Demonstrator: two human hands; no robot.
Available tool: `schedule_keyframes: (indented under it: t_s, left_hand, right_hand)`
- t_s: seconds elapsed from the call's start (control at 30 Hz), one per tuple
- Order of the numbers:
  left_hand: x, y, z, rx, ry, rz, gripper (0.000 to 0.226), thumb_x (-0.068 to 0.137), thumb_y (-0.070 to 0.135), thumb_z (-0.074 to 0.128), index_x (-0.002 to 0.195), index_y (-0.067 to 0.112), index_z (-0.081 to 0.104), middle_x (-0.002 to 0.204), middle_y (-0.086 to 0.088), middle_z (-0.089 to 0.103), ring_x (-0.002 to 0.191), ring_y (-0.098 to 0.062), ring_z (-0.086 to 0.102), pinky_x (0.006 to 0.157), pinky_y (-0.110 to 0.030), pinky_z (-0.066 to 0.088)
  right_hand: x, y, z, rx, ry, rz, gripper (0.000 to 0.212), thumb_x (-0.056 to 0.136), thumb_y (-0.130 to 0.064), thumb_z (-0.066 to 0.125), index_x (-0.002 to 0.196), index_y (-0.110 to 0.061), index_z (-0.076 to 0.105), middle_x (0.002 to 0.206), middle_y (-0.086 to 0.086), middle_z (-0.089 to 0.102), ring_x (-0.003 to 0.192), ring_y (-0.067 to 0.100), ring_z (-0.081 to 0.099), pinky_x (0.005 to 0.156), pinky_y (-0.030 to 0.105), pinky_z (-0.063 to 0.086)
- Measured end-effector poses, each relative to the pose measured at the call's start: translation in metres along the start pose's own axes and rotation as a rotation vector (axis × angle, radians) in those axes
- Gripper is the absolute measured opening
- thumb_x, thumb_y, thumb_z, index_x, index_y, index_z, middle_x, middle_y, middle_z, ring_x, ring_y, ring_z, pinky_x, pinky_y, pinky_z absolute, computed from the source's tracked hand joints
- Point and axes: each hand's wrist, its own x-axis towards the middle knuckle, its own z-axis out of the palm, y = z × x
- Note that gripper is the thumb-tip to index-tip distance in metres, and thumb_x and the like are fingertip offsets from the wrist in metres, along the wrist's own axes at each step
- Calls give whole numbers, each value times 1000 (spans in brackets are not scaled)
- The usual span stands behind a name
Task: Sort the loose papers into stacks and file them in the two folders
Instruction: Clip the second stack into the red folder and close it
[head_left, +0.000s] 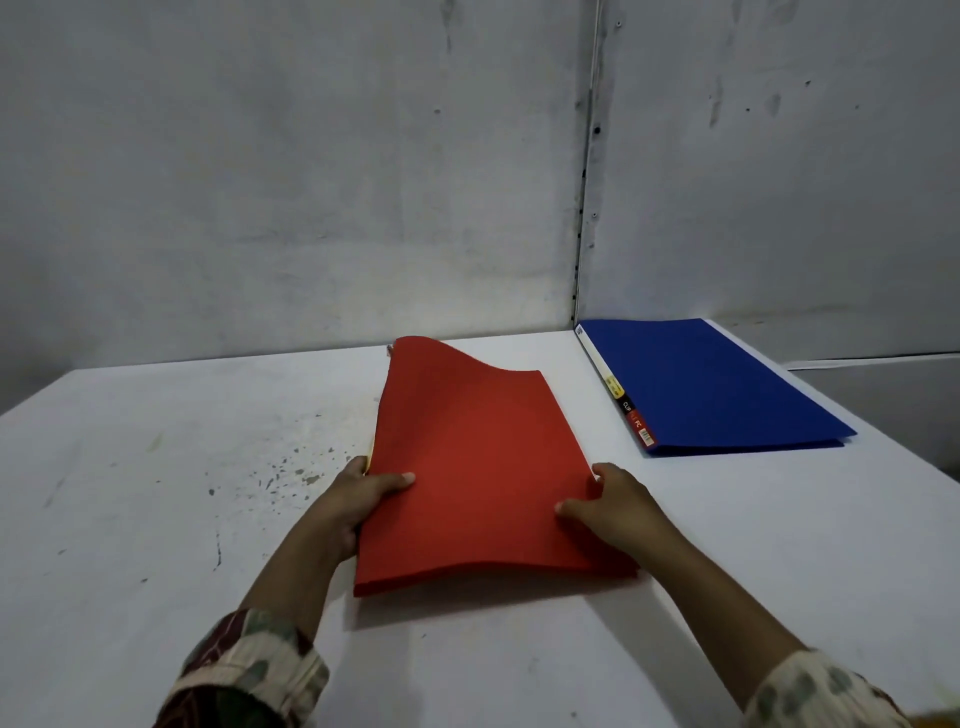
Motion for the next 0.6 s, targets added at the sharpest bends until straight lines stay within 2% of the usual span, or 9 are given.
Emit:
schedule_keyframes:
  t_s: [0.1,0.2,0.27,0.37,0.47,0.53,0.6]
  left_hand:
    - [-1,3,1,-90,3,23,50,84,12,64,129,9,41,106,-15,60,83,-29,61,62,-37,50]
    - [-1,8,4,-145,-1,53,50,84,13,64,129,9,42,112,-16,59,84,-28,60,66,-38,50]
    - [-2,14,11,-130,-2,90,46,85,12,63,125,9,43,101,-12,61,80,-26,60,62,-35,49]
    - [-2,25,31,-90,-11,119,41,85,11,63,121,8,44,91,-8,60,75,-23,60,56,-32,47]
    - [4,33,60,-50,-22,138,46,84,13,65,124,7,44,105,-13,60,79,-25,61,62,-34,50]
    - [9,39,83,-16,-22,165,48,83,17,66,124,7,44,114,-15,59,87,-27,62,71,-37,51]
    - [14,45,107,17,-32,198,48,84,21,66,124,6,44,117,-15,59,94,-28,61,78,-37,50]
  right_hand:
    - [3,-3,-13,216,-34,73,71,84,-41,63,141,-11,32,138,9,47,121,26,50,93,35,44]
    - [7,-6,-31,458,-206,174,55,82,-37,66,126,-10,47,109,5,61,96,22,60,87,35,50]
    - [12,-4,-42,567,-262,168,44,84,-25,67,121,-7,51,96,5,64,88,20,63,80,34,54]
    - [17,3,-59,547,-175,84,34,88,-15,62,119,-7,54,89,2,64,79,16,63,63,25,50]
    - [21,15,-72,462,-54,36,30,90,-12,59,119,-7,56,88,-2,61,76,12,58,59,22,44]
    - [27,25,-82,394,39,7,31,91,-11,56,121,-6,55,96,0,59,81,15,56,65,25,43]
    - [36,35,-95,325,118,-6,33,91,-11,55,124,-6,53,105,3,57,93,20,54,79,32,43]
